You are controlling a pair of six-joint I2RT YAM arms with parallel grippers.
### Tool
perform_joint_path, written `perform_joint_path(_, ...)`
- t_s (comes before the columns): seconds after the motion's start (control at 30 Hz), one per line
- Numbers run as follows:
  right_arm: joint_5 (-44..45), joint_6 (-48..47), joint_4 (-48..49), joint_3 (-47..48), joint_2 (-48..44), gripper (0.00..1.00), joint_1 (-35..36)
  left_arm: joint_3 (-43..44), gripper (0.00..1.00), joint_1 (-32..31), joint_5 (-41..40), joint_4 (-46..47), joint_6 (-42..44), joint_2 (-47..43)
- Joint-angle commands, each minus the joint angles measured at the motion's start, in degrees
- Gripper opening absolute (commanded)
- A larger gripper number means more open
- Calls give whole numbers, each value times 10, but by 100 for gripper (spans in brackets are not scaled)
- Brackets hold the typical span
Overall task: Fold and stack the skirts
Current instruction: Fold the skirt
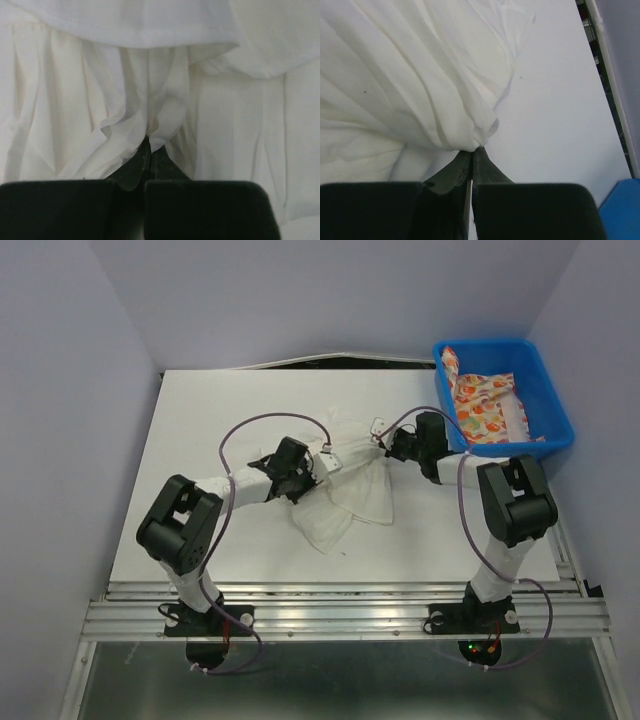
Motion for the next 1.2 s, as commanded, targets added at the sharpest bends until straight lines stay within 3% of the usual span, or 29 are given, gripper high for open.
perform_joint_path(0.0, -11, -24, -65, -11, -69, 1, -4, 67, 0, 83, -8, -52, 32, 30)
perform_joint_path(0.13, -31, -15, -105, 20, -94, 1, -4, 136, 0, 120, 28, -90, 56, 4)
perform_joint_path(0.33, -38, 11, -172, 86, -88, 1, -4, 129, 0, 120, 33, -125, 98, -89)
perform_joint_path(0.57, -63, 33, -181, 33, -130, 1, 42, 16, 0, 119, 11, -125, 146, -213)
perform_joint_path(0.77, -45, 2, -163, -25, -116, 1, 89, -79, 0, 119, 23, -125, 236, -206)
perform_joint_path(0.93, -40, -64, -165, -72, -101, 1, 101, -109, 0, 119, 73, -158, 274, -168)
perform_joint_path(1.03, -35, -97, -187, -90, -124, 9, 101, -117, 1, 119, 95, -189, 304, -174)
perform_joint_path(1.1, -49, -104, -223, -99, -170, 18, 101, -130, 14, 119, 95, -186, 311, -207)
perform_joint_path(1.13, -62, -98, -231, -99, -189, 45, 101, -135, 31, 120, 100, -186, 312, -242)
perform_joint_path(1.17, -67, -90, -272, -90, -209, 60, 101, -139, 39, 120, 104, -186, 309, -262)
